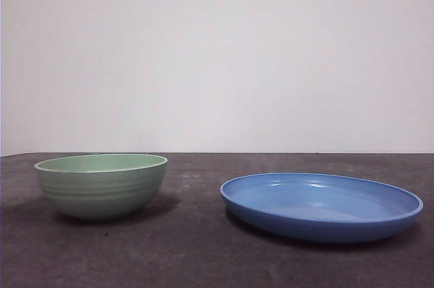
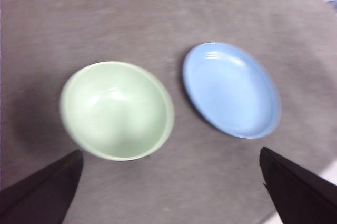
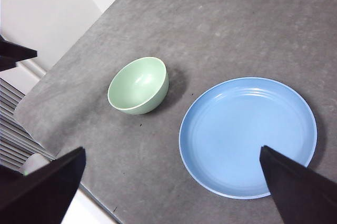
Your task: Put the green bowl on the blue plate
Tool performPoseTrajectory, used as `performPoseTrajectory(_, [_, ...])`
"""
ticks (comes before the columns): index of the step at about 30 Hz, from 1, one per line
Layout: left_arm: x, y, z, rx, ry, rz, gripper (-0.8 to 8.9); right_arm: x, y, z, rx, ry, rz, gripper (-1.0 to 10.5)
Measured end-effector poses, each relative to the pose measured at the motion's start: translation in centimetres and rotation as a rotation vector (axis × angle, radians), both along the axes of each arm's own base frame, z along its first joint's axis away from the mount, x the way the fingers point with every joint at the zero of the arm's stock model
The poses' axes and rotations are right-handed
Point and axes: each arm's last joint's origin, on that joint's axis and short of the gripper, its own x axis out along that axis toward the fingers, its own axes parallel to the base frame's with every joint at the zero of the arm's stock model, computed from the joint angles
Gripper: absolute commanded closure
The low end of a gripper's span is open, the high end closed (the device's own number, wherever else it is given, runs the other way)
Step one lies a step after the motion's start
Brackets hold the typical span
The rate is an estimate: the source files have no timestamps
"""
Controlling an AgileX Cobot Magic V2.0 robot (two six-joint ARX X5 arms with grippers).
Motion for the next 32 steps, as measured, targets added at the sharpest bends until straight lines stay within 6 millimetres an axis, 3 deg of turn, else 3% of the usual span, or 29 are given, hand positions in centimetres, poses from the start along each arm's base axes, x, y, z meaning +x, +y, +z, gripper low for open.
performPoseTrajectory(9, [4.5, -0.4, -2.3, 0.172, 0.091, 0.16, 2.21, 0.0, 0.0, 0.0, 0.0, 0.0, 0.0, 3.4])
performPoseTrajectory(18, [9.7, -1.6, -6.3, 0.217, 0.23, 0.15, 2.24, 0.0, 0.0, 0.0, 0.0, 0.0, 0.0, 3.4])
performPoseTrajectory(28, [12.7, -2.3, -10.9, 0.266, 0.384, 0.137, 2.27, 0.0, 0.0, 0.0, 0.0, 0.0, 0.0, 3.4])
performPoseTrajectory(32, [13.5, -2.5, -11.9, 0.267, 0.396, 0.134, 2.94, 0.0, 0.0, 0.0, 0.0, 0.0, 0.0, 3.4])
